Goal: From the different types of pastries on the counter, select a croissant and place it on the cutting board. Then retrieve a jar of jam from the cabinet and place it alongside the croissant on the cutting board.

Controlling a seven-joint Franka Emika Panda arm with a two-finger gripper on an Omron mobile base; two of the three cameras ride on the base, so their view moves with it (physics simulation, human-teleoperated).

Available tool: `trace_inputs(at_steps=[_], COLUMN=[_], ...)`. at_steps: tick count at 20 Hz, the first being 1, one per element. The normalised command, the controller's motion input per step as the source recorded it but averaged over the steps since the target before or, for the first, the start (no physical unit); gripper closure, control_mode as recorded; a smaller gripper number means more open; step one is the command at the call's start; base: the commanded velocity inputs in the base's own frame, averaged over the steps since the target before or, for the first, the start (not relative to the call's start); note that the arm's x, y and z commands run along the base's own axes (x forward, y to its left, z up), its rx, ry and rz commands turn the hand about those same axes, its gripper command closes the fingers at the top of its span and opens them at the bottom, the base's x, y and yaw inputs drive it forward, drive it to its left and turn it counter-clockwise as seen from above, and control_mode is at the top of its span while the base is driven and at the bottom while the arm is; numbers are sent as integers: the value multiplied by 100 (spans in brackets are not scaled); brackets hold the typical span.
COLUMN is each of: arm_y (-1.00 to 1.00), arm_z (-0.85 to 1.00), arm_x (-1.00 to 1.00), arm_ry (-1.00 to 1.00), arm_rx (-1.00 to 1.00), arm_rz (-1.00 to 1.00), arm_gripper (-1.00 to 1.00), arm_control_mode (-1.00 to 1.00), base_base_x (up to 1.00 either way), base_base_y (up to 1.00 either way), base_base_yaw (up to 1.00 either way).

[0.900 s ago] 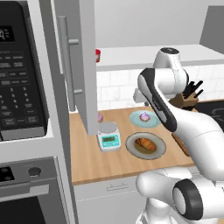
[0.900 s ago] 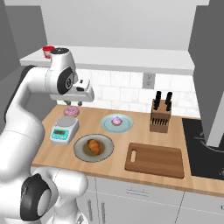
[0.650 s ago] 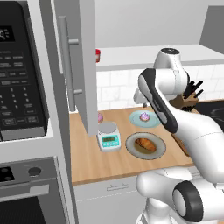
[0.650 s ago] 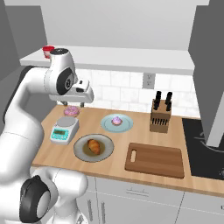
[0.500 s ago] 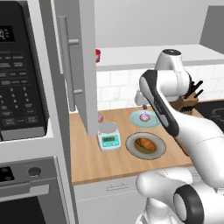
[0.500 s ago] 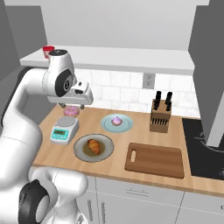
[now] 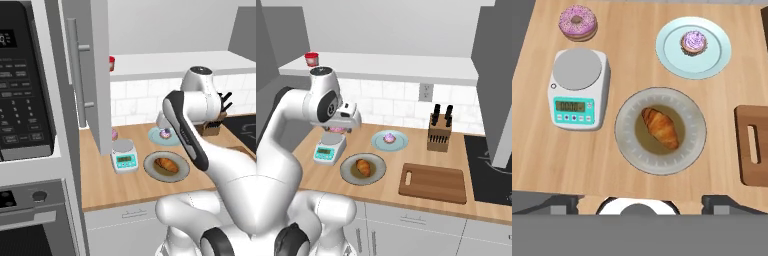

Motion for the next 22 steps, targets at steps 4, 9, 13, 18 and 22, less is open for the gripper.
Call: trace_inputs(at_steps=[4, 9, 13, 18, 22], arm_y=[-3, -9, 0, 0, -1], arm_z=[-38, -39, -38, -21, -6], arm_x=[-8, -8, 0, 14, 28], arm_ry=[-4, -5, -2, -4, 0], arm_rx=[2, 3, 0, 0, -2], arm_rz=[0, 0, 2, 5, 10], arm_gripper=[-100, -100, -100, -100, -100], arm_control_mode=[-100, -100, -100, -100, -100], base_base_x=[0, 0, 0, 0, 0], base_base_y=[0, 0, 0, 0, 0], base_base_yaw=[0, 0, 0, 0, 0])
